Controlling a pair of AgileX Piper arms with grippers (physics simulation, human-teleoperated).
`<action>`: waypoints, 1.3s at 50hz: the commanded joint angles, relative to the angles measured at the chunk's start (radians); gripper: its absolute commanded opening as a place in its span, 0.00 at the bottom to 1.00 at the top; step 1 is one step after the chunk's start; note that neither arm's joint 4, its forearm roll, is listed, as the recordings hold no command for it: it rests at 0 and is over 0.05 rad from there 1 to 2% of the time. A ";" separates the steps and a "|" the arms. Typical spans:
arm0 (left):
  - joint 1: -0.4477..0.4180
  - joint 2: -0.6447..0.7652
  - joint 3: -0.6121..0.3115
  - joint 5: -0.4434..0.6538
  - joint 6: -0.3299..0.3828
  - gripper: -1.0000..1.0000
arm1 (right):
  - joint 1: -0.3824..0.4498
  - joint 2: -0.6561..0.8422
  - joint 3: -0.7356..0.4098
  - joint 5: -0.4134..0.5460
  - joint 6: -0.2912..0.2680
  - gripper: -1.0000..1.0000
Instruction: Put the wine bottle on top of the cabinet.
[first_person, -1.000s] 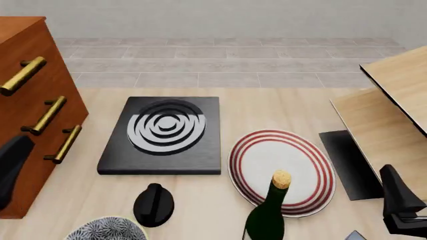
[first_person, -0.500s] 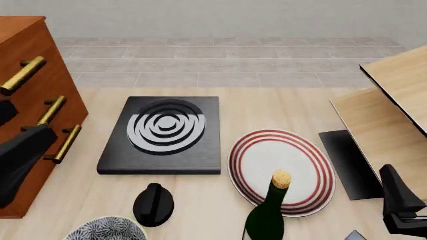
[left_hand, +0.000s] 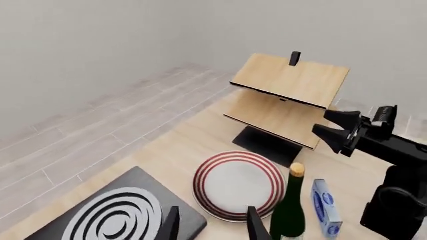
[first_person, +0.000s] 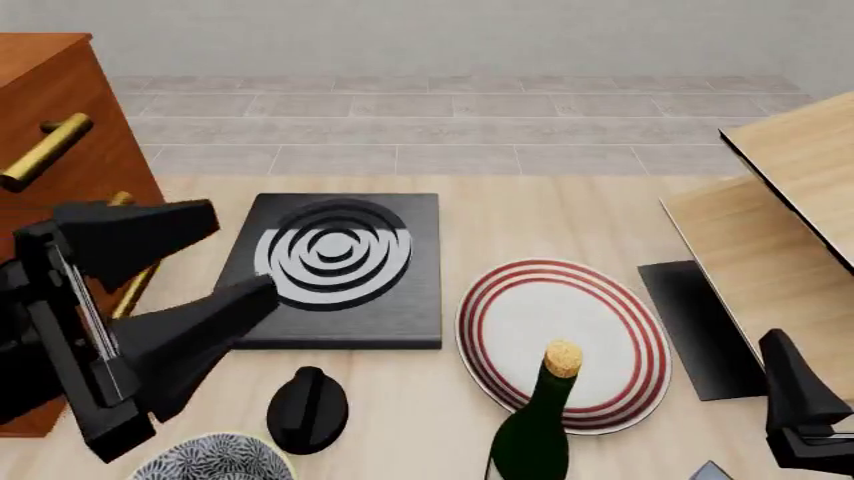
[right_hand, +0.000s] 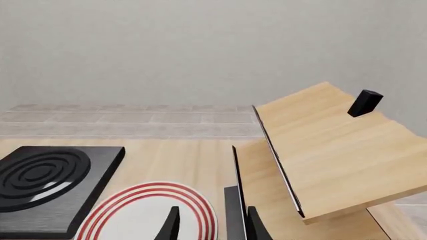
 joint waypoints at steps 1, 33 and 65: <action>-0.117 0.124 0.011 -0.095 0.021 1.00 | 0.000 0.000 0.000 0.002 0.002 1.00; -0.261 0.389 -0.025 -0.216 -0.019 1.00 | -0.001 0.001 0.000 0.004 0.004 1.00; -0.358 0.580 -0.059 -0.316 -0.042 1.00 | -0.001 0.000 0.000 -0.001 -0.001 1.00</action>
